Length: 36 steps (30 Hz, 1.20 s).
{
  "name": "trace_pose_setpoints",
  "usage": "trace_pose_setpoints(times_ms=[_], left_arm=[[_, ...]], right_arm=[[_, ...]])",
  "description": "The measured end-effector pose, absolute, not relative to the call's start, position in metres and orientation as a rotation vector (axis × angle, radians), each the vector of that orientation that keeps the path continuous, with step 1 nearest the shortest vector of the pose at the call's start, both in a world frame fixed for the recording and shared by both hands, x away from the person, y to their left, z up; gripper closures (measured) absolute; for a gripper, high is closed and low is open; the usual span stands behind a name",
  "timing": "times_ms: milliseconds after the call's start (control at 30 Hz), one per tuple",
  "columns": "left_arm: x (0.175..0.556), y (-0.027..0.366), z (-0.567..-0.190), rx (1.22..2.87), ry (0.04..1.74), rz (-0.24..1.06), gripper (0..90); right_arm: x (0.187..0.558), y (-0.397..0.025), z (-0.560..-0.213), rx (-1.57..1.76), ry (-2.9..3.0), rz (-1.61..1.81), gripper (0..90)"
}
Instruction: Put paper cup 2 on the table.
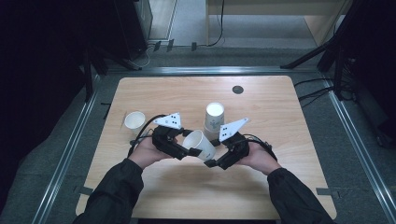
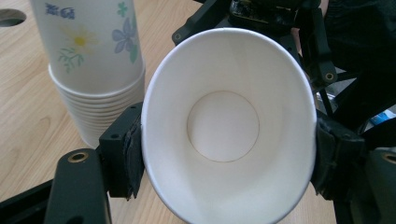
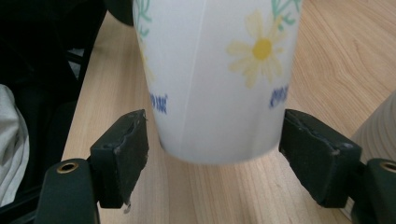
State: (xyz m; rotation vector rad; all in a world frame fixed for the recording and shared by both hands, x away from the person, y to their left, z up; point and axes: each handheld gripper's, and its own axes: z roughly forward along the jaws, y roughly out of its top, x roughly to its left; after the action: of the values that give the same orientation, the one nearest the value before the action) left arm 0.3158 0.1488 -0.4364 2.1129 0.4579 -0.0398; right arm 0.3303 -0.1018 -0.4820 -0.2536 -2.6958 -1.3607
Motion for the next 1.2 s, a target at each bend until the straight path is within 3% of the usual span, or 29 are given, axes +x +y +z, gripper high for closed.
trace_pose_setpoints(times_ms=[1200], left_arm=[[0.32,0.212,-0.432,2.328,0.602,0.114,26.1]], right_arm=[[0.326,-0.123,-0.484,-0.455,-2.848,-1.407,21.0]])
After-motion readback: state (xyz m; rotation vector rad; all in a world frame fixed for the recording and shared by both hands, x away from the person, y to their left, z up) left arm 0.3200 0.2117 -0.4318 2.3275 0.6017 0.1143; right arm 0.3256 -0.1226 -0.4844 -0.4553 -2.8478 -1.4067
